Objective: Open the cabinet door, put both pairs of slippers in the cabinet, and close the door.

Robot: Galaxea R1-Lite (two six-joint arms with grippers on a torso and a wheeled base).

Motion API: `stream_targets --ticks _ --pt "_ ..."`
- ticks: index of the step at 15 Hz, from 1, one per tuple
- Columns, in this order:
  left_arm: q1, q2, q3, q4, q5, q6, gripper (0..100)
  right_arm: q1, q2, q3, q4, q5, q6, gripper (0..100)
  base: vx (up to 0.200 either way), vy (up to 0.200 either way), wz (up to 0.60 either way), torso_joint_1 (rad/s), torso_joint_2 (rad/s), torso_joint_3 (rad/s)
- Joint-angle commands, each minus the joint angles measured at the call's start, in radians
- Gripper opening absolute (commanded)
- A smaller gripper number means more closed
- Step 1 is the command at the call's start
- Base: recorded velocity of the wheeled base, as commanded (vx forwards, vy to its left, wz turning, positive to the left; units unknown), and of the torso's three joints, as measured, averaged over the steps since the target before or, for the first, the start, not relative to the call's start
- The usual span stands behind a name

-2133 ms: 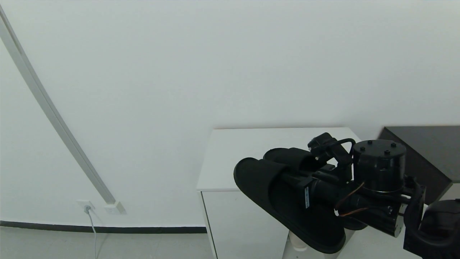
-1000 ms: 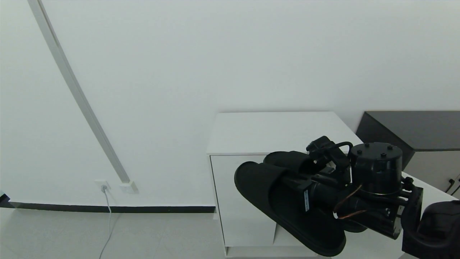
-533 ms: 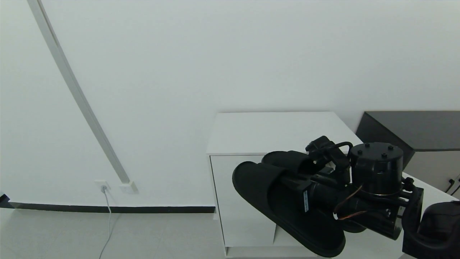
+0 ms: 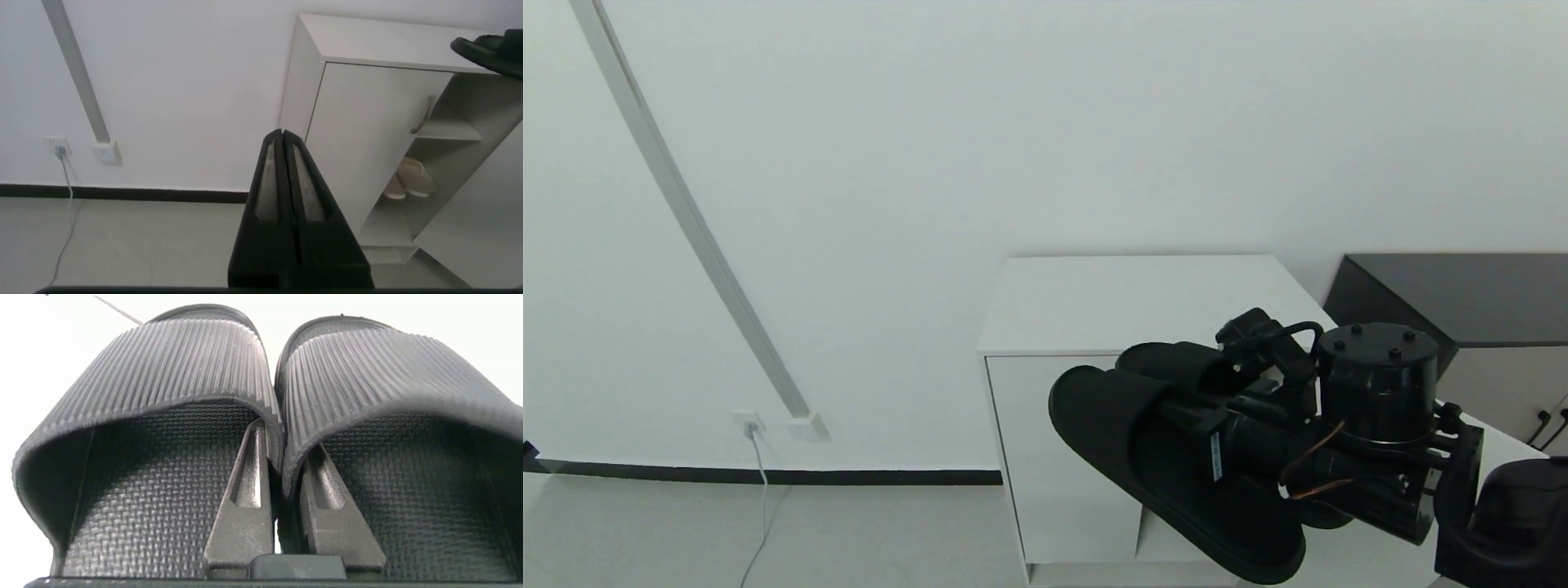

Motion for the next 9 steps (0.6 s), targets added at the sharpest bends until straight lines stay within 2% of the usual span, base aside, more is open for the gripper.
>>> stream_targets --ticks 1,9 --pt "0.0 0.0 0.0 0.001 0.001 0.0 0 0.002 0.004 0.004 -0.017 -0.002 0.0 0 0.0 -0.2 0.0 0.002 0.0 0.002" --pt "0.0 0.0 0.0 -0.001 0.001 -0.002 0 0.002 0.004 0.015 -0.02 0.0 0.0 0 0.0 -0.2 0.0 0.002 0.0 0.002"
